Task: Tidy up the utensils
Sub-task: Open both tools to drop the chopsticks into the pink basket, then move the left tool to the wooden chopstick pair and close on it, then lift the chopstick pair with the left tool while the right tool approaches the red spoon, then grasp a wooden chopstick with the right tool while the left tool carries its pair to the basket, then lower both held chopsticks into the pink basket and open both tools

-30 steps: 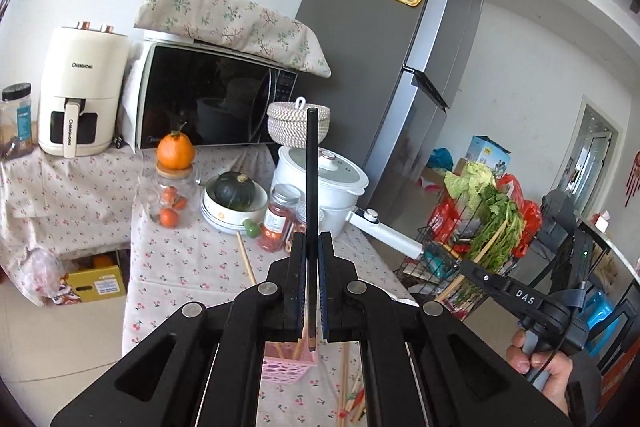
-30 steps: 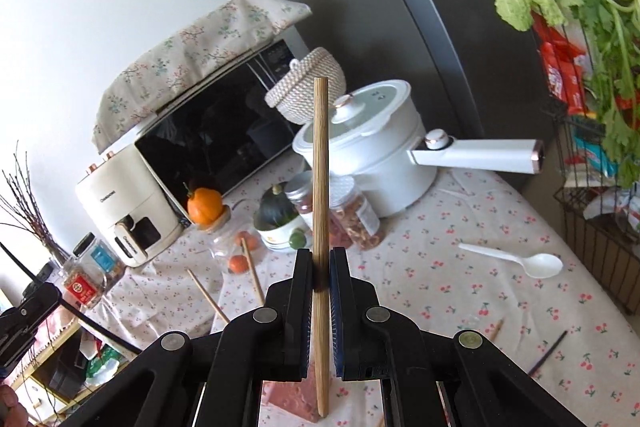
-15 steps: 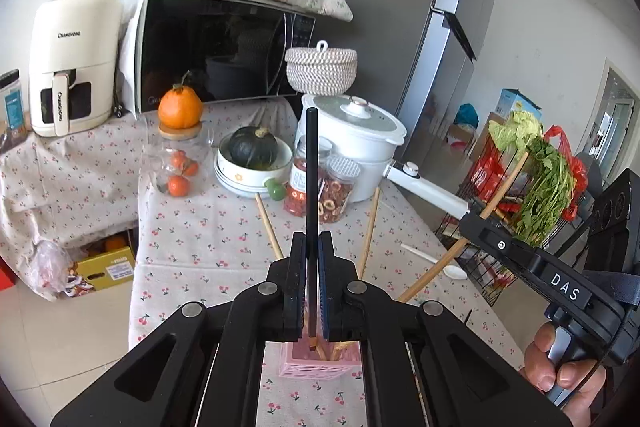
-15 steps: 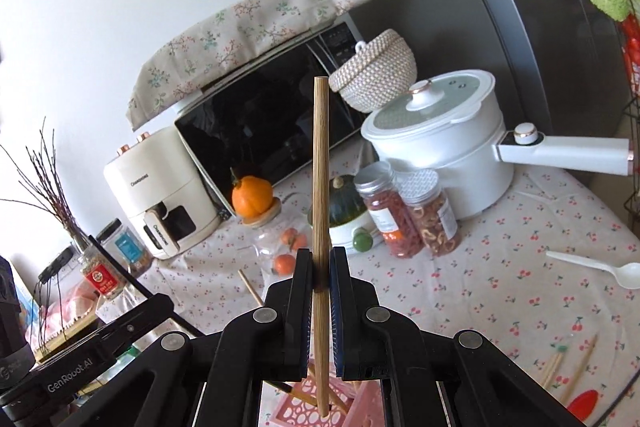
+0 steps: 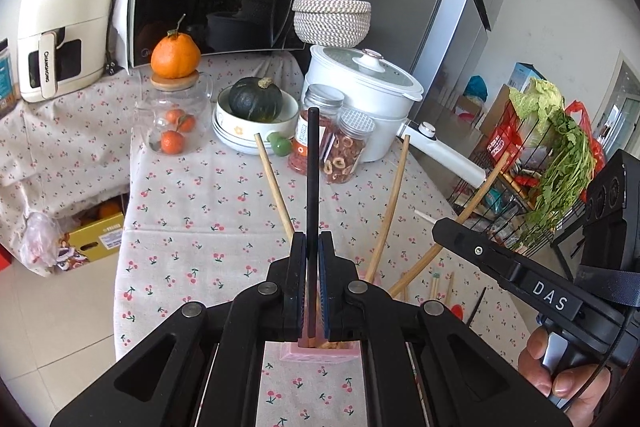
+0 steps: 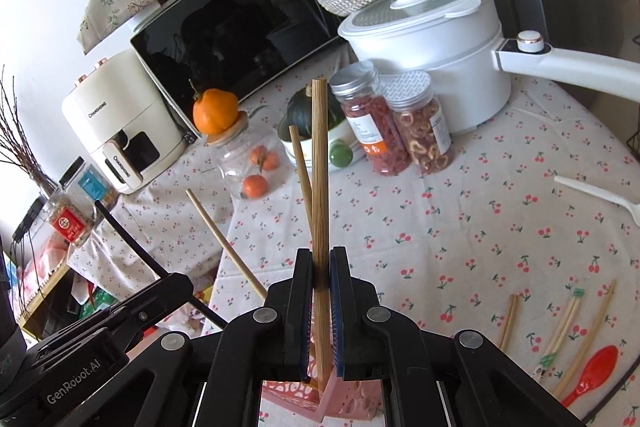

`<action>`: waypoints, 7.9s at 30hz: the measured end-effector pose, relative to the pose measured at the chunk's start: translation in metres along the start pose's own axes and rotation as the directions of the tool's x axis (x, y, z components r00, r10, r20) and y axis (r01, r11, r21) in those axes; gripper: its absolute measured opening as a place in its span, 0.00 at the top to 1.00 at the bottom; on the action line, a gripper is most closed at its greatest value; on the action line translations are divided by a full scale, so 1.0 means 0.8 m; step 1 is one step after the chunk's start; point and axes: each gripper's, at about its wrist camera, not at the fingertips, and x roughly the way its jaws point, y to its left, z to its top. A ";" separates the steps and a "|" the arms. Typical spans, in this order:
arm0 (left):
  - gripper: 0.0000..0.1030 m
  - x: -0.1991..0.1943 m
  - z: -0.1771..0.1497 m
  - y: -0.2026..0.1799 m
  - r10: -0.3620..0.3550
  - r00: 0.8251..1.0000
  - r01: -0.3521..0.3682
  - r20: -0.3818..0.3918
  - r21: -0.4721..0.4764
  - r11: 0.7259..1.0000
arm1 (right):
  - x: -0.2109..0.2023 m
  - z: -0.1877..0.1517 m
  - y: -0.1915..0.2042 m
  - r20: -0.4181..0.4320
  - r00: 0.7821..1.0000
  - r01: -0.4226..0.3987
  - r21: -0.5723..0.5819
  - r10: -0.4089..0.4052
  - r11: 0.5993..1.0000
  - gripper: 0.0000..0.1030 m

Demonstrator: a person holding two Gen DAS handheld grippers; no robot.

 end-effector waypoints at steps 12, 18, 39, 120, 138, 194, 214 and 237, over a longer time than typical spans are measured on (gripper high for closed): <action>0.21 -0.020 -0.002 0.001 0.046 0.999 -0.045 0.015 -0.068 0.997 | -0.036 0.009 -0.007 0.050 0.997 -0.058 0.045 0.056 0.997 0.47; 0.14 -0.032 -0.013 0.000 0.102 0.995 -0.101 0.000 -0.099 0.990 | -0.066 0.012 -0.022 0.067 0.998 -0.017 0.034 0.015 0.999 0.26; 0.07 -0.031 -0.084 -0.130 0.118 0.983 -0.110 -0.142 0.062 0.992 | -0.166 -0.029 -0.127 -0.077 0.952 0.294 -0.023 -0.295 0.956 0.06; 0.92 -0.030 -0.093 -0.087 -0.086 0.983 0.114 -0.165 0.175 0.978 | 0.030 -0.047 -0.216 -0.409 0.850 0.386 0.056 -0.332 0.921 0.48; 0.92 -0.029 -0.086 -0.057 -0.102 0.978 0.124 -0.180 0.115 0.986 | 0.068 -0.059 -0.190 -0.454 0.749 0.500 -0.089 -0.482 0.861 0.82; 0.92 -0.087 0.000 -0.034 0.047 0.955 -0.080 0.292 0.104 0.991 | -0.166 0.004 -0.008 0.230 0.973 0.024 -0.094 -0.002 0.995 0.95; 0.20 -0.041 -0.016 0.001 0.105 0.991 -0.107 0.086 0.016 0.994 | -0.150 0.009 0.013 0.246 0.967 -0.055 -0.083 0.074 0.995 0.95; 0.18 -0.054 -0.045 0.056 0.138 0.989 -0.140 -0.051 -0.040 0.989 | -0.009 -0.012 0.042 0.048 0.999 0.026 -0.070 -0.022 0.997 0.90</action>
